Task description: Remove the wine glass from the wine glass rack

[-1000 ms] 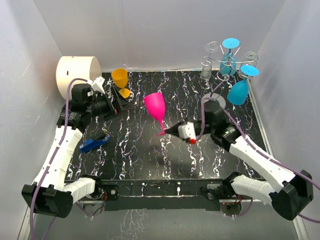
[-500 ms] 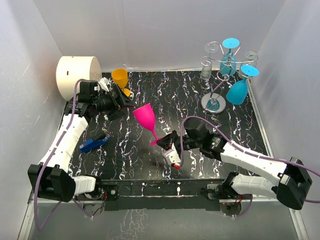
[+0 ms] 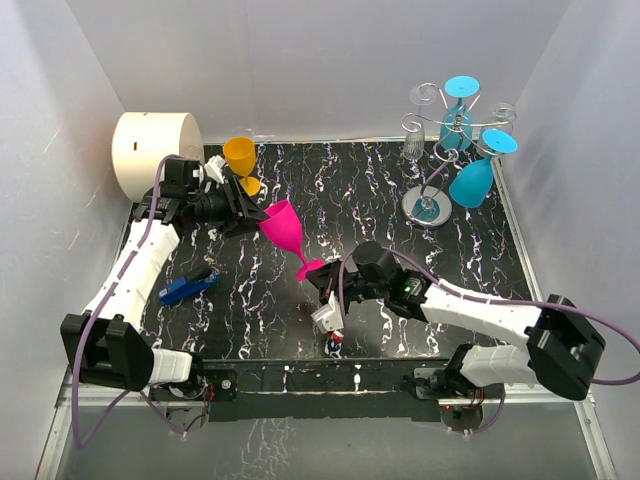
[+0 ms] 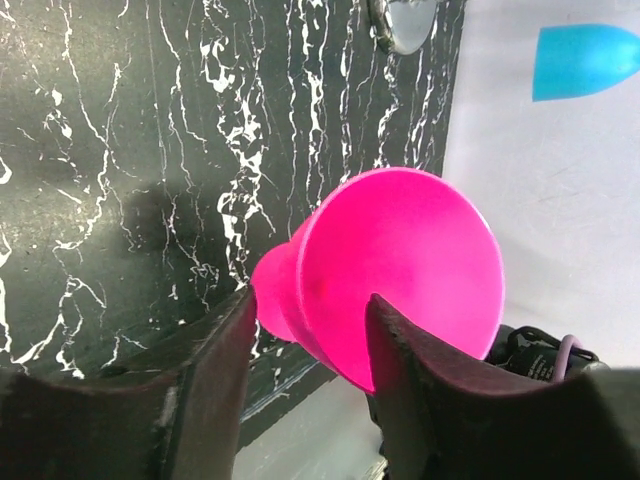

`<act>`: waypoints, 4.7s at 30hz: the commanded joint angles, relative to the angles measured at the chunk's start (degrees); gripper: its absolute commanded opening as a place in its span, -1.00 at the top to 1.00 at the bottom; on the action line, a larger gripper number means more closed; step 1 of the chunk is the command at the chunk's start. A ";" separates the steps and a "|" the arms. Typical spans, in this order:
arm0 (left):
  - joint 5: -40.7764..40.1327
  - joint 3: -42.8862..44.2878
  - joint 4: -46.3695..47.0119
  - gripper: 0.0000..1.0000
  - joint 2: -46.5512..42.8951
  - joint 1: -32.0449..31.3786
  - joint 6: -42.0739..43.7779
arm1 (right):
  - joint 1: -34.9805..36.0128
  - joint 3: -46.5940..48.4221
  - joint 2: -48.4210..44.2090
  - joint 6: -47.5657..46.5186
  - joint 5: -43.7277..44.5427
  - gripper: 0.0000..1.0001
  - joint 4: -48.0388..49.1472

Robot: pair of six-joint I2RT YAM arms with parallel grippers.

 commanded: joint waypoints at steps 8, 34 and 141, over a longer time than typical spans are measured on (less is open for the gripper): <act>1.85 5.86 -5.39 0.96 4.95 -0.19 4.98 | 0.02 2.52 8.73 -8.16 6.81 0.74 14.57; -44.40 20.12 -4.41 1.00 21.56 2.18 16.75 | -9.23 34.60 19.46 97.25 42.66 -0.97 -1.40; -2.49 -2.10 4.72 -0.83 -14.62 -6.88 10.14 | -82.81 36.29 6.88 139.51 -5.33 0.00 -8.20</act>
